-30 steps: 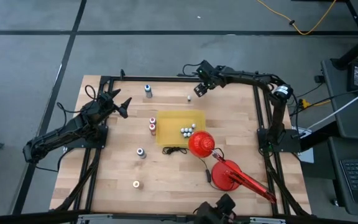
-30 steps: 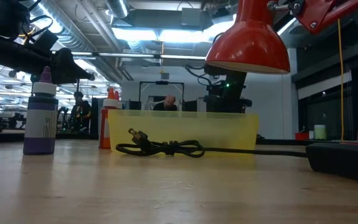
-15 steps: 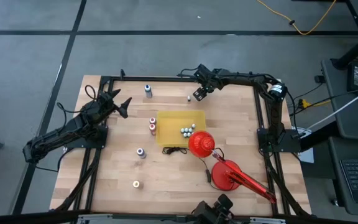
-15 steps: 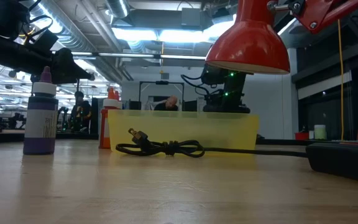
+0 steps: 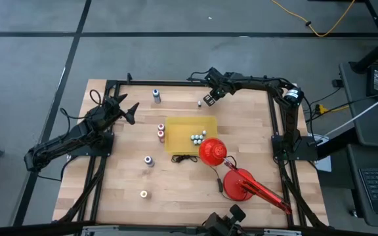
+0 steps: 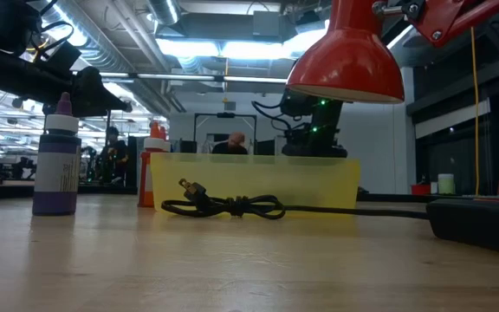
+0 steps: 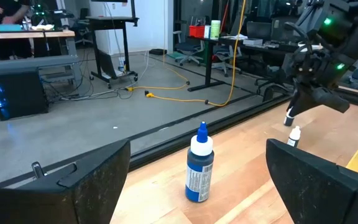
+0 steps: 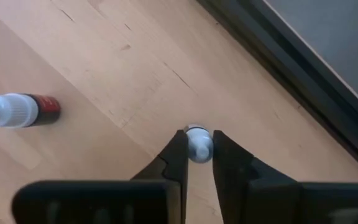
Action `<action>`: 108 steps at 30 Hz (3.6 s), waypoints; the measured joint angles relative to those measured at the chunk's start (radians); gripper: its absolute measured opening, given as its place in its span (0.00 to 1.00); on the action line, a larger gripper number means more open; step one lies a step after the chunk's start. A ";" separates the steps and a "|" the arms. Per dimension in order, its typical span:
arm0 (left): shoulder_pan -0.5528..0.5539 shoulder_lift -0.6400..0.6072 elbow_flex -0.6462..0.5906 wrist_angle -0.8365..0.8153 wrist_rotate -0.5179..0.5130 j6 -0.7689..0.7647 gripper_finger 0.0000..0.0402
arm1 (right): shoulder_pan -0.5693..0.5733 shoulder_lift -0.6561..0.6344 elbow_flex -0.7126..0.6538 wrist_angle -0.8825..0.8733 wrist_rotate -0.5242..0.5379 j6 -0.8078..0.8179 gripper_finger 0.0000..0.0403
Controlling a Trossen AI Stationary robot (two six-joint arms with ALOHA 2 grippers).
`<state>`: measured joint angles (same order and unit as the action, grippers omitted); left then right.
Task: Pick & Place food coloring
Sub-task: Put the small brown food coloring bottle into the yellow container, then put the small red food coloring bottle into the yellow container
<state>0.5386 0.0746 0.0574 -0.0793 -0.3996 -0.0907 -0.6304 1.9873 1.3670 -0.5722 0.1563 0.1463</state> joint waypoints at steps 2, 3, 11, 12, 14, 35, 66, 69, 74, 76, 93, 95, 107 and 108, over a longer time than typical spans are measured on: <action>0.000 0.000 0.000 0.000 0.000 0.000 0.91 | 0.005 -0.006 0.003 -0.022 0.005 -0.001 0.13; 0.000 0.000 0.000 0.000 0.000 0.000 0.91 | 0.008 -0.009 0.013 -0.040 0.007 -0.001 0.13; 0.000 0.000 0.000 0.000 0.000 0.000 0.91 | 0.067 -0.016 0.162 -0.236 0.084 0.002 0.14; 0.000 0.000 0.000 0.000 0.000 0.000 0.91 | 0.077 -0.016 0.187 -0.254 0.091 0.005 0.14; 0.000 0.000 0.000 0.000 0.000 0.000 0.91 | 0.101 -0.016 0.241 -0.291 0.106 0.027 0.14; 0.000 0.000 0.000 0.000 0.000 0.000 0.90 | 0.494 0.021 0.476 -0.464 0.156 0.662 0.14; 0.000 0.000 0.000 -0.001 0.000 0.000 0.91 | 0.573 0.123 0.352 -0.389 0.138 0.900 0.14; 0.000 0.000 0.000 -0.002 0.000 0.000 0.91 | 0.568 0.115 0.313 -0.370 0.138 0.901 0.14; 0.000 0.000 0.000 -0.001 0.000 0.000 0.91 | 0.566 0.113 0.252 -0.315 0.118 0.905 0.14; 0.000 0.000 0.000 -0.001 0.000 0.000 0.91 | 0.565 0.108 0.228 -0.289 0.104 0.906 0.14; 0.000 0.000 0.000 0.000 0.000 0.000 0.91 | 0.551 0.087 0.163 -0.259 0.026 0.871 0.23; 0.000 0.000 0.000 0.000 0.000 0.000 0.91 | 0.549 0.089 0.162 -0.259 0.008 0.869 0.26; 0.000 0.000 0.000 0.000 0.000 0.000 0.91 | 0.520 0.063 0.232 -0.323 0.040 0.795 0.32; 0.000 0.000 0.000 0.000 0.000 0.000 0.91 | 0.516 0.061 0.242 -0.328 0.048 0.790 0.32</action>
<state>0.5388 0.0746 0.0575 -0.0797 -0.3996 -0.0908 -0.1148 2.0483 1.6093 -0.9006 0.2048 0.9364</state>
